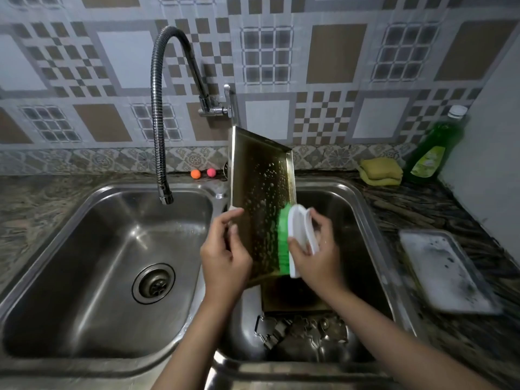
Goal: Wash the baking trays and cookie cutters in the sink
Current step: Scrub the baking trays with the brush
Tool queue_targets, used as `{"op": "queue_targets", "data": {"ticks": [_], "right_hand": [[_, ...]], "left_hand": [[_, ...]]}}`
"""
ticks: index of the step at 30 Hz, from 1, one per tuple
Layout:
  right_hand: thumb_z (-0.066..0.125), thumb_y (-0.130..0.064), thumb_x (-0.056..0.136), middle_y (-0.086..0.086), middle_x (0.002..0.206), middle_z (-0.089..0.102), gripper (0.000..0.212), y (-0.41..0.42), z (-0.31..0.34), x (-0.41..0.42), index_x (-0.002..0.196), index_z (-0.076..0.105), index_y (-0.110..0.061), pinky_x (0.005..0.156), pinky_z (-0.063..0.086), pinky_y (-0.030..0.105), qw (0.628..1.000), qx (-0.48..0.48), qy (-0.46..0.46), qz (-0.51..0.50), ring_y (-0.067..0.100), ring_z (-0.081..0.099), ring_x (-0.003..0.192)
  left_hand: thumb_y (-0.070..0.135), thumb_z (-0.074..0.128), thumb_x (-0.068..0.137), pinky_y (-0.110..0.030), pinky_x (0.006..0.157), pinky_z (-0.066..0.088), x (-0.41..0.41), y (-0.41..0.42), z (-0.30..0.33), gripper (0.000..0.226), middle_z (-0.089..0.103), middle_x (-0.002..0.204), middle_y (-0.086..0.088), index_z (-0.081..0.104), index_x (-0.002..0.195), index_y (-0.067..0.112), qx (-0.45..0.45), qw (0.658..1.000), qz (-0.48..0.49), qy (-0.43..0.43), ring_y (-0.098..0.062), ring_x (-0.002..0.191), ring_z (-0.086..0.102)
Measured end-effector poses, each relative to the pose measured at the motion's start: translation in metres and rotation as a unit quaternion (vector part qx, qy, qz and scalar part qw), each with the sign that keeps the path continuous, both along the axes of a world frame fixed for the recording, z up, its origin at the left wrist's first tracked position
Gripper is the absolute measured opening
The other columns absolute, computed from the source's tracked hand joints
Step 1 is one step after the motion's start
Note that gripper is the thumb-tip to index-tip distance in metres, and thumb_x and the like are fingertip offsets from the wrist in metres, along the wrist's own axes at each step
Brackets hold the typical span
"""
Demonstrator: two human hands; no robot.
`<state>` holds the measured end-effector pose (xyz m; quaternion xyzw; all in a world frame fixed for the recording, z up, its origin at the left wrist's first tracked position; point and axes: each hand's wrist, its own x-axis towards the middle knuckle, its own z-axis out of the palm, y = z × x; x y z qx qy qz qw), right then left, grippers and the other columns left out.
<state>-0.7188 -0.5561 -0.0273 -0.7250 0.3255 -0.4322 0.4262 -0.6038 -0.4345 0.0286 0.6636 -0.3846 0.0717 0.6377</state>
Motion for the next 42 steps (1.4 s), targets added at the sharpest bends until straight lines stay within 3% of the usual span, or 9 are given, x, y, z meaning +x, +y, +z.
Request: {"op": "queue_targets", "data": {"ticks": [6,12,16,22,26,30,34,38,42], "right_hand": [[0.073,-0.016,0.08,-0.002,0.117,0.055,0.059,-0.047,0.046,0.013,0.132,0.045,-0.023,0.059,0.047,0.005,0.996,0.033,-0.037,-0.07,0.016,0.062,0.094],[0.073,-0.031,0.077,-0.018,0.105,0.059,0.059,0.005,0.053,0.02,0.131,0.047,-0.033,0.07,0.045,0.007,0.996,-0.069,-0.017,0.056,-0.005,0.058,0.086],[0.074,-0.017,0.08,0.001,0.117,0.057,0.059,-0.035,0.079,0.018,0.134,0.049,-0.016,0.066,0.049,0.011,0.999,0.027,-0.009,-0.043,0.018,0.06,0.098],[0.072,-0.034,0.076,-0.027,0.115,0.056,0.061,0.012,0.078,0.019,0.132,0.047,-0.037,0.073,0.054,0.018,0.989,-0.124,-0.003,0.077,0.001,0.061,0.091],[0.075,-0.023,0.078,-0.008,0.111,0.058,0.062,-0.023,0.089,0.019,0.135,0.048,-0.022,0.072,0.05,0.012,0.998,-0.052,0.021,-0.006,0.015,0.06,0.093],[0.069,-0.038,0.074,-0.018,0.117,0.06,0.064,0.017,0.076,0.02,0.134,0.046,-0.036,0.084,0.05,0.016,0.987,-0.12,0.02,0.103,-0.001,0.058,0.101],[0.073,-0.027,0.079,0.001,0.117,0.063,0.061,-0.019,0.1,0.029,0.134,0.049,-0.027,0.078,0.057,0.036,0.994,-0.082,0.055,0.037,0.017,0.062,0.096],[0.067,-0.037,0.075,-0.01,0.111,0.063,0.061,0.015,0.086,0.033,0.133,0.048,-0.033,0.072,0.049,0.01,0.983,-0.131,0.048,0.122,-0.001,0.06,0.089],[0.073,-0.028,0.078,-0.004,0.124,0.059,0.062,-0.012,0.088,0.03,0.135,0.049,-0.026,0.083,0.053,0.027,0.993,-0.085,0.047,0.067,0.014,0.059,0.105]], "left_hand": [[0.004,0.046,0.089,-0.005,0.055,0.034,-0.023,0.008,-0.013,0.032,0.06,0.089,0.02,0.058,0.11,0.025,0.031,0.998,-0.045,-0.026,0.002,0.056,0.049],[0.005,0.045,0.089,-0.002,0.08,0.038,-0.024,0.007,-0.018,0.027,0.061,0.103,0.023,0.057,0.106,0.023,0.025,0.999,-0.003,0.028,0.012,0.094,0.057],[0.005,0.046,0.089,-0.002,0.077,0.039,-0.033,0.013,-0.02,0.026,0.06,0.103,0.022,0.059,0.107,0.019,0.044,0.999,-0.026,0.002,0.011,0.09,0.058],[0.009,0.044,0.09,-0.006,0.076,0.041,-0.036,0.008,-0.024,0.023,0.062,0.098,0.021,0.055,0.105,0.023,0.033,0.998,-0.036,0.047,0.004,0.09,0.059],[0.009,0.045,0.091,-0.004,0.068,0.041,-0.037,0.011,-0.026,0.022,0.061,0.096,0.022,0.056,0.104,0.022,0.047,0.997,-0.06,0.032,0.003,0.078,0.058],[0.016,0.043,0.091,-0.004,0.075,0.041,-0.032,0.01,-0.029,0.022,0.061,0.1,0.024,0.053,0.104,0.031,0.039,0.997,-0.045,0.049,0.005,0.09,0.059],[0.014,0.044,0.091,-0.003,0.068,0.042,-0.036,0.013,-0.027,0.026,0.061,0.098,0.025,0.053,0.103,0.035,0.046,0.995,-0.06,0.059,0.007,0.085,0.06],[0.012,0.043,0.09,-0.003,0.072,0.042,-0.035,0.013,-0.027,0.027,0.061,0.098,0.025,0.052,0.102,0.035,0.031,0.995,-0.043,0.08,0.007,0.086,0.059],[0.012,0.045,0.09,-0.007,0.075,0.044,-0.029,0.018,-0.027,0.024,0.063,0.098,0.019,0.056,0.102,0.029,0.041,0.996,-0.035,0.065,0.002,0.089,0.061]]}}
